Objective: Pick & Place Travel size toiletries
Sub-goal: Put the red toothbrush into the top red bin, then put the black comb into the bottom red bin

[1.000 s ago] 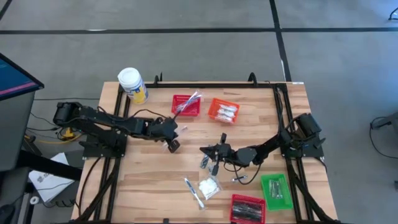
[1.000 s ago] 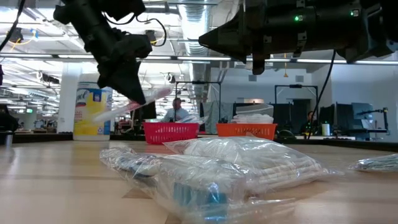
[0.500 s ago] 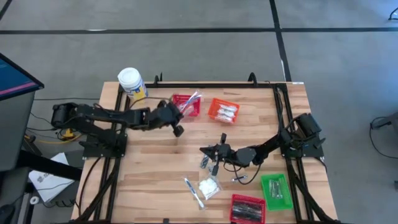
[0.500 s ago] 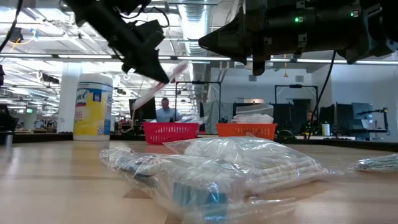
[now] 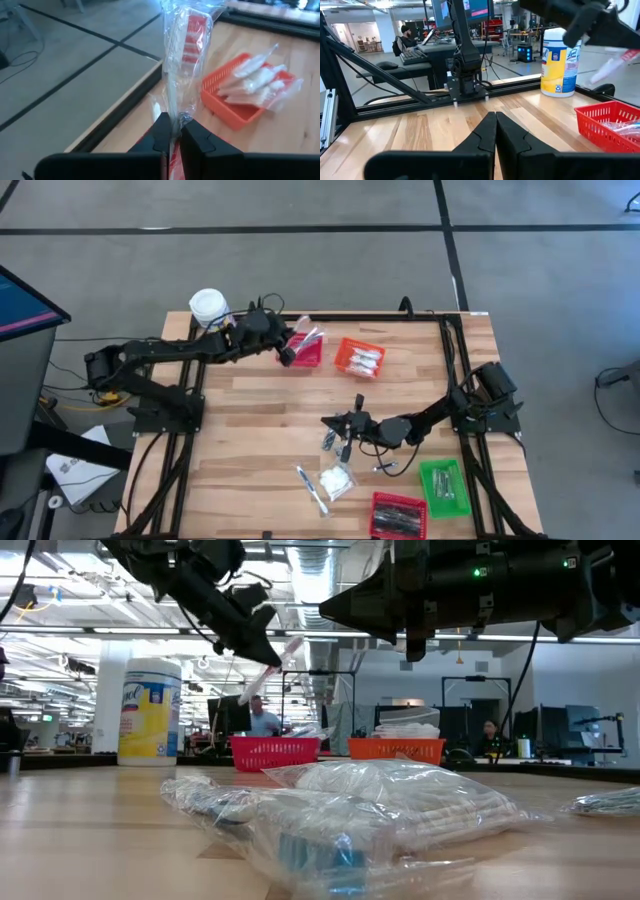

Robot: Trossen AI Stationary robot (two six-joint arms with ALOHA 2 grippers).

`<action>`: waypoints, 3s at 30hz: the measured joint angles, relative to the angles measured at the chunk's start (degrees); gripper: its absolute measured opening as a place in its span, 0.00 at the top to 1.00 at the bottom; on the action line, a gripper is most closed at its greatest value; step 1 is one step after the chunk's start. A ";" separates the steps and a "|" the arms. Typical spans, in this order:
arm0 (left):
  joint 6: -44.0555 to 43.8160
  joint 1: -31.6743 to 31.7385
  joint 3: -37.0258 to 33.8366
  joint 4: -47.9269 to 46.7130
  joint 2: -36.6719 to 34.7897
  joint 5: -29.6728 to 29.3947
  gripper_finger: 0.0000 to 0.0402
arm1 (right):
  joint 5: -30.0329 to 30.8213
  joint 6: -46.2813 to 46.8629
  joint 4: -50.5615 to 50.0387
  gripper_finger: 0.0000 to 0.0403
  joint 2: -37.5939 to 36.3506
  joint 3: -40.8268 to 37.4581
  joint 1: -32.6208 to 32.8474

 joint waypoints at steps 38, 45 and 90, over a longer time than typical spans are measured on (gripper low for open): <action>-1.56 5.37 -0.04 11.46 20.25 2.10 0.84 | -0.01 -0.02 -0.94 1.00 0.00 0.00 -0.02; -1.58 5.21 -0.04 11.73 20.25 1.10 0.78 | 0.00 0.00 -1.09 1.00 0.02 0.00 -0.02; -1.65 -14.95 -0.40 12.93 3.54 1.12 0.73 | 0.00 -0.07 -1.41 1.00 0.04 0.00 -0.02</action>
